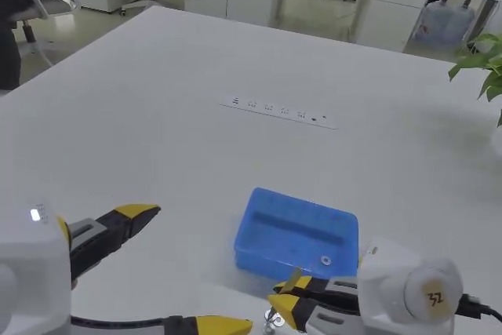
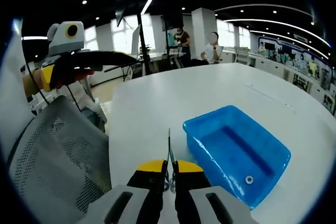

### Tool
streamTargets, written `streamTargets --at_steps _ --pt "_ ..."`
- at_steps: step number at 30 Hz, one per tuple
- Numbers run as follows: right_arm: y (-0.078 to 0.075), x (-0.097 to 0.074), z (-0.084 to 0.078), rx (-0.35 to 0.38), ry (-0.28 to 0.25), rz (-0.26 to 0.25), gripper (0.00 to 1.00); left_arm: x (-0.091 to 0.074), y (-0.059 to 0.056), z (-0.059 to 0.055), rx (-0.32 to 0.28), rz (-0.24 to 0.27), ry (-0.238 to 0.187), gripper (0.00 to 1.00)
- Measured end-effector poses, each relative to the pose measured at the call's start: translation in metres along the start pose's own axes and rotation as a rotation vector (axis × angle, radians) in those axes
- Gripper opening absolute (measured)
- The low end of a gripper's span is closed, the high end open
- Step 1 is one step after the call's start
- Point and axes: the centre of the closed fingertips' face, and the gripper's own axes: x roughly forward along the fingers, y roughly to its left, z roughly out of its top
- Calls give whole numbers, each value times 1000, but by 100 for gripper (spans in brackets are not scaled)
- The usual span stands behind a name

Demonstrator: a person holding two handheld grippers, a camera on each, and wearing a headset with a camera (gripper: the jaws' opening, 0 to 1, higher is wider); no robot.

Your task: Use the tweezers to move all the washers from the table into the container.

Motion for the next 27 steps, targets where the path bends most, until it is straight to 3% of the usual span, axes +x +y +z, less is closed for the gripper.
streamTargets --at_steps 7,19,27 --pt "-6 -15 19 39 -59 -25 3 0 0 3 -9 2 -15 96" --pt "-19 -46 74 35 -201 -61 3 1 -2 2 -6 -4 -16 96" --pt "-38 -53 85 21 -214 -100 3 -1 -1 3 -5 0 -19 96"
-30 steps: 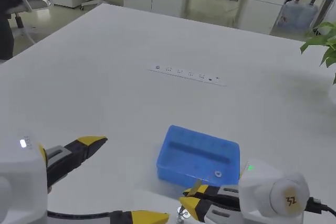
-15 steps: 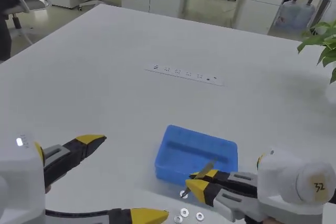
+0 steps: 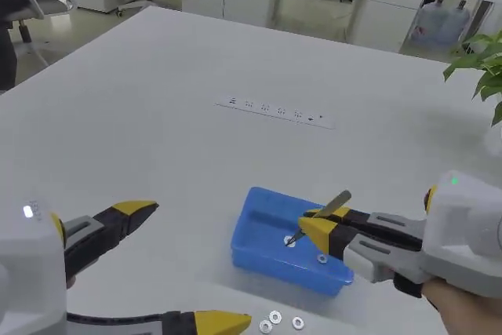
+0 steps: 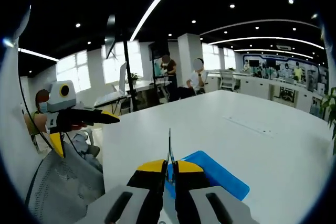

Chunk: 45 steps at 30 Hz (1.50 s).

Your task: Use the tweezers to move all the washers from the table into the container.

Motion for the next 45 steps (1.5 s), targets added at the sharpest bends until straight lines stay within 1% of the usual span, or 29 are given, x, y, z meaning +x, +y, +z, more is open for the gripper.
streamTargets --at_steps 2,4,7,9,10,13,14,18,21,29,32,38,42,45 --pt "-9 1 -2 -2 9 -19 3 -1 1 0 -1 2 1 96" --pt "-21 3 -5 10 17 -38 3 -1 1 0 -2 3 -1 96" --pt "-38 6 -14 42 47 -74 3 -2 2 0 1 4 1 96" --pt "-49 9 -19 64 63 -89 3 -3 2 0 1 6 0 96" --pt "-52 10 -21 67 65 -93 3 -3 3 1 1 6 0 96" --pt "-60 14 -30 82 94 -100 3 -4 4 1 3 10 0 96" --pt "-62 16 -36 81 117 -101 3 -4 4 1 1 11 1 96" --pt "-65 24 -51 82 160 -98 3 -4 5 1 2 12 2 96" --pt "-68 27 -60 84 186 -97 3 -3 5 0 7 12 7 96" --pt "-68 33 -75 84 230 -90 3 -3 6 -1 9 16 15 96" --pt "-68 32 -77 88 234 -92 3 -3 6 -1 8 16 15 96" --pt "-67 30 -77 80 232 -97 3 -4 6 -2 7 18 17 96" --pt "-63 24 -64 83 190 -99 3 -4 7 -2 8 21 19 96" --pt "-58 18 -52 79 148 -100 3 -4 8 -2 5 21 16 96"
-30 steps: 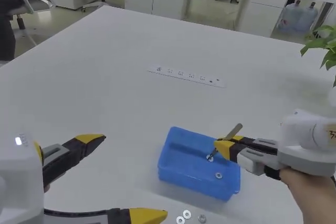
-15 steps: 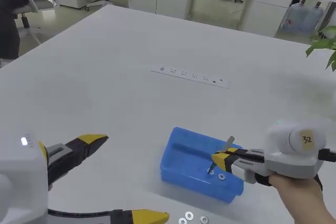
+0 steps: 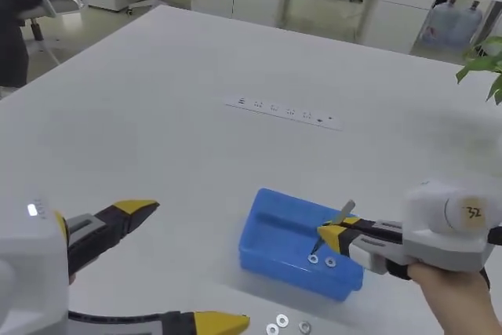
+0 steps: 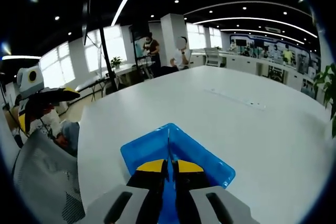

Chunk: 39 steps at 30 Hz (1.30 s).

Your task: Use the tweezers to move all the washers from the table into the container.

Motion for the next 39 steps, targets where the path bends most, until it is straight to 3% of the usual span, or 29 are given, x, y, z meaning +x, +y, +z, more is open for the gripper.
streamTargets --at_steps 7,12,17,28,30,39 --pt "19 -19 18 -12 -86 24 3 3 -2 0 3 -11 3 96" --pt "40 -27 18 -19 -107 71 3 5 -5 0 6 -20 4 96" --pt "59 -26 -2 -33 -61 119 3 6 -6 0 8 -26 7 96" --pt "64 -17 -60 3 92 141 3 5 -7 -2 7 -30 15 96" --pt "66 -17 -65 -6 114 147 3 5 -8 -2 7 -31 16 96" --pt "74 -20 -64 -23 116 164 3 4 -10 -1 8 -31 9 96"
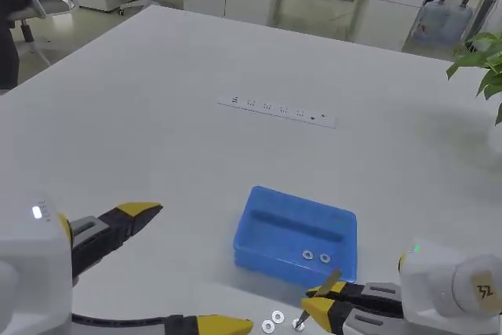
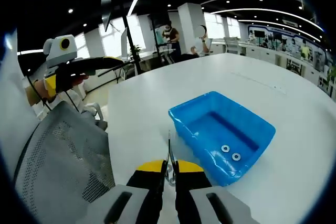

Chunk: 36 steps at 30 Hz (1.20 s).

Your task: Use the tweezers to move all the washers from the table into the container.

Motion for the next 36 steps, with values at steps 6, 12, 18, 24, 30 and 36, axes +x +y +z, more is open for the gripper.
streamTargets --at_steps 6,12,18,24,30,36 --pt "5 2 -4 -74 25 0 3 -2 -3 -2 4 1 4 96" --pt "9 2 -5 -113 17 -24 3 -8 -8 -2 4 15 5 96" --pt "5 -7 -2 -12 -42 -59 3 -15 -5 -3 18 49 16 96" --pt "-5 -26 26 112 -184 -124 3 -23 0 0 37 61 14 95" --pt "-13 -38 62 117 -280 -176 3 -29 10 -1 29 40 -3 94" --pt "-33 -29 82 121 -311 -233 3 -24 18 -7 38 -1 -6 94"
